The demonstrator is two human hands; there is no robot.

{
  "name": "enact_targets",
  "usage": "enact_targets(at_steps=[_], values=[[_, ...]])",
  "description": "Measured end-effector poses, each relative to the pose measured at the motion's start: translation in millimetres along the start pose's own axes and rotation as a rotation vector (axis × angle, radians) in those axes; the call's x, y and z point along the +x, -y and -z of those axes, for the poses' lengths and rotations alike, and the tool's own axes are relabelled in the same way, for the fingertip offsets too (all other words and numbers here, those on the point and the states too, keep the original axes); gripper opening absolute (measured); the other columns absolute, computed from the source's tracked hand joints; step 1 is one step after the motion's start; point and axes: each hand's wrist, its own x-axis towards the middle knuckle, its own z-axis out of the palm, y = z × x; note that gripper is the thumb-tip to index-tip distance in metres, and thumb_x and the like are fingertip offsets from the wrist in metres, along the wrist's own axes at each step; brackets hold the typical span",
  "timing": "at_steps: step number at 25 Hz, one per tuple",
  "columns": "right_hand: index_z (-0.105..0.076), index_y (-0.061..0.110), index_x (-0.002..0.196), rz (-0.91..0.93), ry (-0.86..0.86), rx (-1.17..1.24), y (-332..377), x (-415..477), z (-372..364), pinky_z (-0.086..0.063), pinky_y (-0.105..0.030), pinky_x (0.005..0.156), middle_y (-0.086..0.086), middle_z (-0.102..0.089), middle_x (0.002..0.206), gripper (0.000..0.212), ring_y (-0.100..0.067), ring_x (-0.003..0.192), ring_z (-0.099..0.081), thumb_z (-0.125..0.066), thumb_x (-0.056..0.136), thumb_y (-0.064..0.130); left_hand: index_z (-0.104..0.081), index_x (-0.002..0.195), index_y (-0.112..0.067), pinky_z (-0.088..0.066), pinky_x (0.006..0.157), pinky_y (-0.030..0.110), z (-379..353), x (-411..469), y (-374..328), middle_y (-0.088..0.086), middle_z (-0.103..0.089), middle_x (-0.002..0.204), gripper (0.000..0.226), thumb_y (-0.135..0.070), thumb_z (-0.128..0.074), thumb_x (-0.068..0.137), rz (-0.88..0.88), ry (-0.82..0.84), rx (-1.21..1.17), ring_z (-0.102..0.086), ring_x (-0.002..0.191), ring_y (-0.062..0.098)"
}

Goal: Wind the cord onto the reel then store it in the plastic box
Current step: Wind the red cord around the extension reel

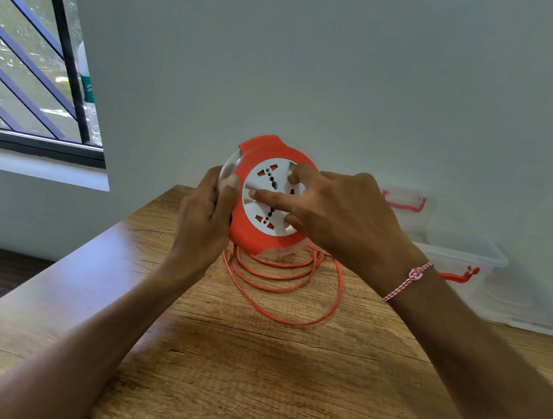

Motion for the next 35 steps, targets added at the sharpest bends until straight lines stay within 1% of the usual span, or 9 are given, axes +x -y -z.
enact_targets(at_steps=[6,8,11,13,17,22,30,33,35], values=[[-0.066,0.027,0.133,-0.195,-0.133,0.144,3.4,0.8,3.6,-0.028,-0.025,0.057,-0.004,-0.076,0.087,0.058,-0.022,0.06,-0.066,-0.07,0.087,0.062,-0.052,0.134,-0.035,-0.066,0.069,0.051,-3.2,-4.7,-5.9,-0.02,-0.073,0.097,0.042,-0.061,-0.04,0.104,-0.089,-0.035,0.038,-0.076,0.088,0.016],[-0.066,0.015,0.117,-0.397,-0.229,0.363,16.1,3.9,3.9,-0.031,-0.022,0.05,-0.004,-0.074,0.079,0.06,-0.019,0.053,-0.059,-0.072,0.083,0.065,-0.052,0.139,-0.034,-0.067,0.068,0.05,-5.3,-6.0,-5.7,-0.03,-0.07,0.098,0.042,-0.056,-0.039,0.106,-0.117,-0.053,0.046,-0.075,0.087,0.013],[-0.054,0.02,0.11,-0.711,-0.162,0.75,25.9,7.8,2.9,-0.05,-0.018,0.051,-0.001,-0.073,0.098,0.058,-0.016,0.074,-0.071,-0.07,0.083,0.068,-0.051,0.143,-0.034,-0.068,0.068,0.043,-6.5,-5.4,-3.9,-0.034,-0.071,0.101,0.043,-0.054,-0.039,0.107,-0.123,-0.05,0.046,-0.076,0.09,0.008],[-0.055,0.02,0.112,-0.682,-0.137,0.707,21.4,7.3,1.3,-0.052,-0.02,0.055,0.0,-0.074,0.102,0.059,-0.017,0.078,-0.073,-0.066,0.084,0.071,-0.051,0.138,-0.039,-0.068,0.069,0.039,-5.8,-5.3,-4.1,-0.037,-0.07,0.103,0.039,-0.056,-0.039,0.105,-0.107,-0.034,0.038,-0.077,0.092,0.004],[-0.052,0.024,0.131,-0.247,-0.115,0.313,-0.7,5.4,2.9,-0.037,-0.026,0.054,-0.002,-0.064,0.117,0.056,-0.022,0.081,-0.07,-0.063,0.091,0.061,-0.055,0.131,-0.032,-0.066,0.063,0.038,-4.8,-2.2,-3.6,-0.022,-0.072,0.093,0.04,-0.057,-0.039,0.104,-0.076,-0.053,0.026,-0.075,0.083,0.011],[-0.039,0.041,0.152,0.012,0.004,0.08,-13.5,0.9,7.1,-0.033,-0.026,0.053,-0.007,-0.061,0.131,0.06,-0.023,0.096,-0.07,-0.065,0.097,0.044,-0.057,0.133,-0.023,-0.061,0.063,0.019,-2.2,2.2,0.6,-0.032,-0.073,0.095,0.031,-0.041,-0.042,0.112,-0.035,-0.071,-0.025,-0.077,0.089,0.002],[-0.059,0.036,0.138,-0.054,-0.09,0.152,-7.4,-0.2,3.7,-0.031,-0.026,0.058,-0.006,-0.074,0.101,0.051,-0.025,0.074,-0.071,-0.067,0.091,0.056,-0.055,0.132,-0.034,-0.066,0.065,0.031,-4.6,-4.3,-6.9,-0.033,-0.072,0.098,0.041,-0.058,-0.04,0.103,-0.085,-0.053,0.022,-0.077,0.088,0.005],[-0.062,0.022,0.128,-0.263,-0.16,0.282,8.1,2.1,-0.6,-0.031,-0.025,0.055,-0.001,-0.073,0.081,0.06,-0.022,0.056,-0.059,-0.064,0.087,0.066,-0.058,0.13,-0.033,-0.066,0.064,0.04,-7.7,-6.8,-7.4,-0.019,-0.071,0.097,0.044,-0.064,-0.04,0.104,-0.105,-0.081,0.01,-0.074,0.083,0.011],[-0.06,0.015,0.117,-0.503,-0.233,0.496,23.0,5.2,-2.1,-0.036,-0.024,0.05,0.002,-0.065,0.074,0.062,-0.018,0.054,-0.054,-0.067,0.084,0.066,-0.06,0.136,-0.022,-0.061,0.059,0.027,-10.6,-9.4,-7.0,-0.02,-0.071,0.095,0.061,-0.068,-0.038,0.103,-0.145,-0.098,0.02,-0.073,0.079,0.005]])
